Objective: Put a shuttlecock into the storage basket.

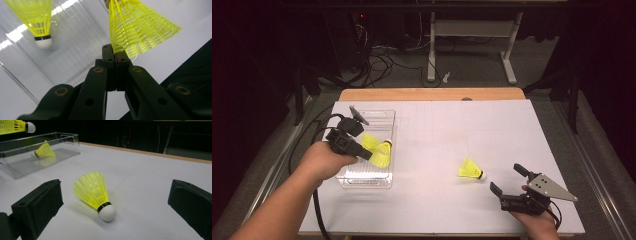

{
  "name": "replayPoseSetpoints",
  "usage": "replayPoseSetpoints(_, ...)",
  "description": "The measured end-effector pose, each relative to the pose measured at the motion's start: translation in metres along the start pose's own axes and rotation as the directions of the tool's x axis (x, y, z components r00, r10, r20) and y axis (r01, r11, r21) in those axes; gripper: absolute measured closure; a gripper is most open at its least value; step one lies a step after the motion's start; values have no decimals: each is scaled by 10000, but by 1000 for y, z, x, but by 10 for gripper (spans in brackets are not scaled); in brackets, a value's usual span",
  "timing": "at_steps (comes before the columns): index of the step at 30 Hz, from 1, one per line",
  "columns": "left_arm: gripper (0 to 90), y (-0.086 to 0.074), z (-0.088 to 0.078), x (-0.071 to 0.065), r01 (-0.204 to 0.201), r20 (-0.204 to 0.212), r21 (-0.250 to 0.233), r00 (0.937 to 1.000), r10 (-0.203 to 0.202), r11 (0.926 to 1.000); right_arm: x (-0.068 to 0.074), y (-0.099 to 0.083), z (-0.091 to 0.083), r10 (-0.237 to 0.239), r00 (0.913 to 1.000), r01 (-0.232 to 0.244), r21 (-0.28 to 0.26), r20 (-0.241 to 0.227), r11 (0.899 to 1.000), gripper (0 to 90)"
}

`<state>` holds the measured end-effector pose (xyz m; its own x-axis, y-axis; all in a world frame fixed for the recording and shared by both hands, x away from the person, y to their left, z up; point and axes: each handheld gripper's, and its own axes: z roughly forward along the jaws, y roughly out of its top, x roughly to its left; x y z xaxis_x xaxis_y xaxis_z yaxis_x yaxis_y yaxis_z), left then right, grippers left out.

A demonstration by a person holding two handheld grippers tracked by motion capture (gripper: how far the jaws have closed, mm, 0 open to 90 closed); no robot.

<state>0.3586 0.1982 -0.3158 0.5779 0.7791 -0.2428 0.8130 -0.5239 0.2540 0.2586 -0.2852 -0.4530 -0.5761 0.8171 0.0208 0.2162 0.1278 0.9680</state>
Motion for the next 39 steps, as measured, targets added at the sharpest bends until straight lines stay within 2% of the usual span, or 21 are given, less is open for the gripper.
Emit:
replayPoseSetpoints(18,899,-20,-5,34,852,-244,59,9961,-851,9963,0,0,0,-7,10000,7,32,16,10000,2)
replayPoseSetpoints(19,898,-20,-4,39,506,-264,-126,9984,-509,9986,0,0,0,-8,10000,8,32,16,10000,1)
replayPoseSetpoints(20,898,-22,-4,41,530,-228,-116,9983,-532,9985,0,0,0,-6,10000,6,31,15,10000,2)
replayPoseSetpoints(21,899,-24,-5,40,946,-271,86,9952,-944,9955,0,0,0,-2,10000,2,31,18,10000,2)
replayPoseSetpoints(39,899,-38,1,54,1330,-289,154,9908,-1325,9910,0,0,1,-10,10000,10,57,-3,10000,2)
